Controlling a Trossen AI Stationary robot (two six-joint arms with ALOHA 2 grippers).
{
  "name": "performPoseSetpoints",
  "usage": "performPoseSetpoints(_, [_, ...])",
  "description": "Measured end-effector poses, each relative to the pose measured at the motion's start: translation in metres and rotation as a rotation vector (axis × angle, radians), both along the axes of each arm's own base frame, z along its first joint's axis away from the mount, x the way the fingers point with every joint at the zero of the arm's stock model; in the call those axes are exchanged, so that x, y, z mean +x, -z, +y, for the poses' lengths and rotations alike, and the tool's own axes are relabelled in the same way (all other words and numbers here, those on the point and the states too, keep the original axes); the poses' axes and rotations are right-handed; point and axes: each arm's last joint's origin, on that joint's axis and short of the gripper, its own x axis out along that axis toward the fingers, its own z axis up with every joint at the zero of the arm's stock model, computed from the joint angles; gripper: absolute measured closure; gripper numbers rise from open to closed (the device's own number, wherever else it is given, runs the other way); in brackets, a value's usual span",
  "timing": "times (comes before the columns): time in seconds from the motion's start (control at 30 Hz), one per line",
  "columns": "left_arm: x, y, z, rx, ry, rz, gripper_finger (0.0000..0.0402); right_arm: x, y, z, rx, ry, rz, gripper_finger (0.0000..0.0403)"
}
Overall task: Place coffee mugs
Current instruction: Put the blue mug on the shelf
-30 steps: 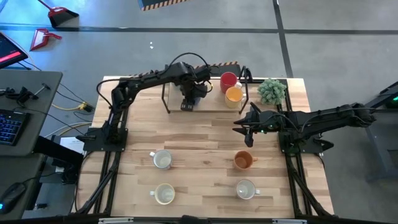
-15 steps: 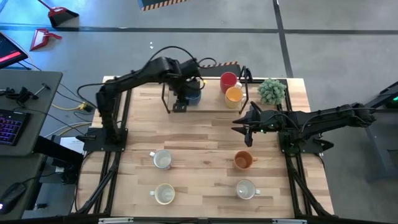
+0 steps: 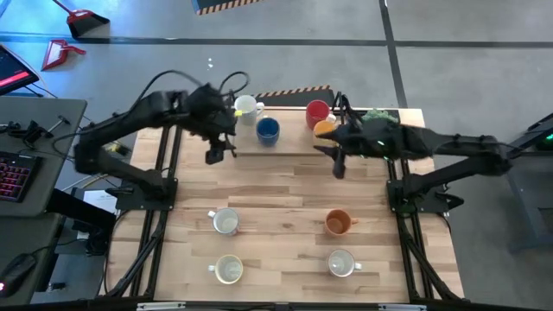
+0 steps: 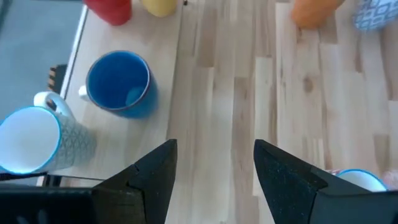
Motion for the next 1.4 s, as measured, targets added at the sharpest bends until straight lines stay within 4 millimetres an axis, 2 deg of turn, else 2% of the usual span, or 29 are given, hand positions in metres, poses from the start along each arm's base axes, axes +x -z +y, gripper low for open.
performPoseSetpoints(0.23, [-0.040,0.030,-0.017,0.026,-0.034,-0.060,0.0202,0.076,-0.020,-0.027,-0.004,0.021,0.153,0.0272])
performPoseSetpoints(0.37, [-0.054,0.038,-0.022,0.031,-0.051,-0.148,0.0202,0.120,-0.017,-0.042,-0.009,0.033,0.251,0.0272])
performPoseSetpoints(0.47, [-0.061,0.045,-0.026,0.043,-0.040,-0.181,0.0202,0.145,-0.009,-0.052,-0.003,0.041,0.350,0.0272])
performPoseSetpoints(0.63, [-0.065,0.053,-0.030,0.053,-0.023,-0.182,0.0202,0.178,0.028,-0.066,0.049,0.035,0.525,0.0272])
performPoseSetpoints(0.87, [-0.061,0.054,-0.035,0.116,0.035,-0.158,0.0202,0.202,0.063,-0.081,0.123,0.030,0.558,0.0272])
performPoseSetpoints(1.3, [-0.060,0.054,-0.037,0.132,0.069,-0.162,0.0202,0.220,0.097,-0.108,0.159,0.044,0.567,0.0272])
performPoseSetpoints(1.4, [-0.060,0.054,-0.037,0.133,0.069,-0.162,0.0202,0.222,0.098,-0.112,0.157,0.046,0.549,0.0272])
